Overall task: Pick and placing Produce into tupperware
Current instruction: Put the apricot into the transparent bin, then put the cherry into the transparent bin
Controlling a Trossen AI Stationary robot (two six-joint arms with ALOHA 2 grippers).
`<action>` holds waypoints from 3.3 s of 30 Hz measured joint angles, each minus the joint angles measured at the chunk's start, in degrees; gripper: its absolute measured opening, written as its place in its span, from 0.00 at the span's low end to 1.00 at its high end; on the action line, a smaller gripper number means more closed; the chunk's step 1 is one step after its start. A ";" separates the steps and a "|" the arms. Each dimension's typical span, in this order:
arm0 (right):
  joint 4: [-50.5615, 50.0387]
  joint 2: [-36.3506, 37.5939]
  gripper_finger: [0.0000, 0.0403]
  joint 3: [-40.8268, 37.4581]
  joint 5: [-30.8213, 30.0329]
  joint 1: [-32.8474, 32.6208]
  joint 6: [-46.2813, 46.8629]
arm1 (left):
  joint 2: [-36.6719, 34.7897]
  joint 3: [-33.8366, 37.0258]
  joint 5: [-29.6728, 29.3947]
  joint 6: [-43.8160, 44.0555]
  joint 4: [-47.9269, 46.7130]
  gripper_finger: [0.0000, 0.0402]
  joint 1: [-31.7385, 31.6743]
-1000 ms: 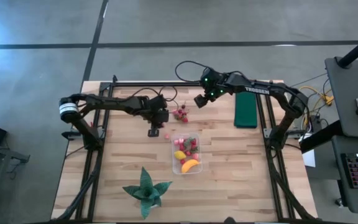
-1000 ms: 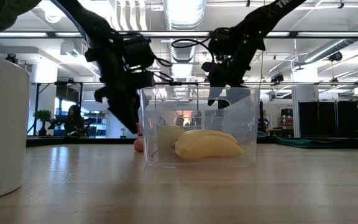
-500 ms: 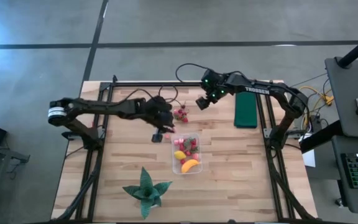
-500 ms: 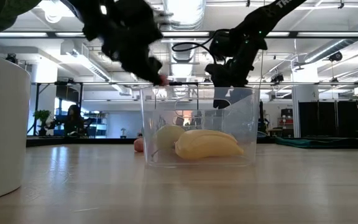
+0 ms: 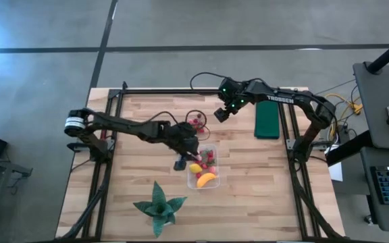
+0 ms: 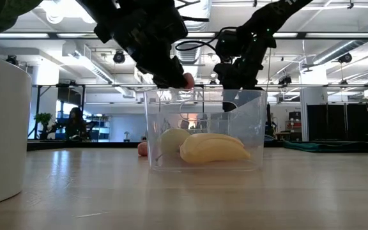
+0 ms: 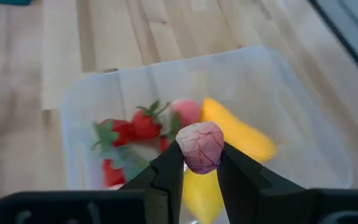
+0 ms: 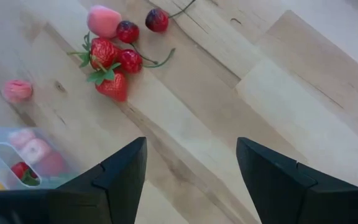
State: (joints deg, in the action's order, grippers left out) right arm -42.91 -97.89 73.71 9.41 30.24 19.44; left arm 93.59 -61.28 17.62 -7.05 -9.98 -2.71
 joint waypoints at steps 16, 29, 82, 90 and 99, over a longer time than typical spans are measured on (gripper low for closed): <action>-0.35 0.09 0.60 -0.02 0.19 -0.32 -0.43 | -1.83 0.07 -6.87 8.43 -4.94 0.60 2.13; 1.90 0.09 0.60 -0.02 2.81 0.96 -0.05 | -10.35 4.79 -18.79 9.73 -19.52 0.62 0.05; 1.13 -30.85 0.41 26.80 2.49 -0.73 17.58 | -25.38 20.45 -21.48 12.79 -15.78 0.62 -6.28; 2.10 -31.80 0.43 26.84 2.53 -0.98 17.59 | -25.38 20.45 -21.64 12.78 -15.54 0.62 -6.28; 2.47 -31.80 0.36 26.81 2.49 -0.98 17.08 | -25.38 20.45 -22.53 12.50 -15.52 0.62 -6.30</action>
State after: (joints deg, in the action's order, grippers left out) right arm -40.44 -129.69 100.52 11.90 29.26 36.51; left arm 68.20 -40.83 -4.91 5.45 -25.50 -9.02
